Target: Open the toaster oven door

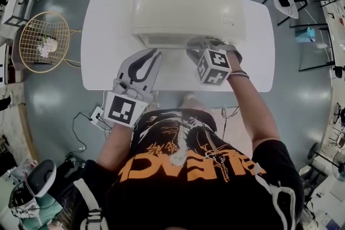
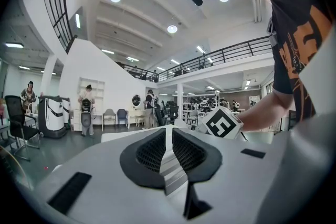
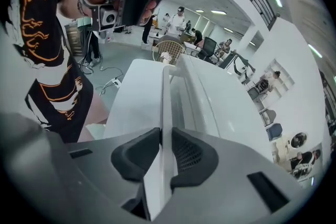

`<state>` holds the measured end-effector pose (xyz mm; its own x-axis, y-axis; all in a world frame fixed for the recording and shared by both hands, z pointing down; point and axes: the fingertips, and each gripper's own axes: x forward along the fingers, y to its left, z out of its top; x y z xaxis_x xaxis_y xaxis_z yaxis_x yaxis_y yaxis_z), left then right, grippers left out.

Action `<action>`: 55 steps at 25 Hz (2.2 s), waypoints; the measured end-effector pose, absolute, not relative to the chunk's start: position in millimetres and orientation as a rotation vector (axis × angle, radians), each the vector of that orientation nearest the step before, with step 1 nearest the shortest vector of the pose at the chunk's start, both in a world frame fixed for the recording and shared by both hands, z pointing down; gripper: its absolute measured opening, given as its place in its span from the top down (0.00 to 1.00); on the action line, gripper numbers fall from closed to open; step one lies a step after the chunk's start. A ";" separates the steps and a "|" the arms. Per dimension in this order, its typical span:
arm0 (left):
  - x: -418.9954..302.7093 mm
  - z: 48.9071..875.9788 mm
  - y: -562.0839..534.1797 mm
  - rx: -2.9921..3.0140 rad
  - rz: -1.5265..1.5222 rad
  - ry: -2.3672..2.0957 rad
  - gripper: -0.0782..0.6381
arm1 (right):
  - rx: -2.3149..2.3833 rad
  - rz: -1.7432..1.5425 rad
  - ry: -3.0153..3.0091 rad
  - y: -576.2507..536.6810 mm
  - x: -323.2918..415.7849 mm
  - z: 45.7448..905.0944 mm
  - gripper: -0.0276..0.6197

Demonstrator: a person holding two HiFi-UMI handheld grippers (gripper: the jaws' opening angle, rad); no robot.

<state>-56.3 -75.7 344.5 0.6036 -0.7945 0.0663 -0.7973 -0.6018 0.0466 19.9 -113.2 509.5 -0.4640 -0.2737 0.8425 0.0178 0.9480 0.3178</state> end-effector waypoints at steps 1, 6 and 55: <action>-55.8 345.5 -75.7 2.748 0.061 -1.366 0.81 | 0.161 -0.356 -2.010 -113.1 20.1 510.0 0.82; -56.0 350.9 -74.8 2.755 0.079 -1.361 0.81 | 0.076 -0.396 -1.911 -112.4 17.3 513.9 0.82; -88.1 459.0 -90.9 2.579 0.164 -1.540 0.86 | 0.161 -0.333 -1.967 -38.6 17.5 547.1 0.83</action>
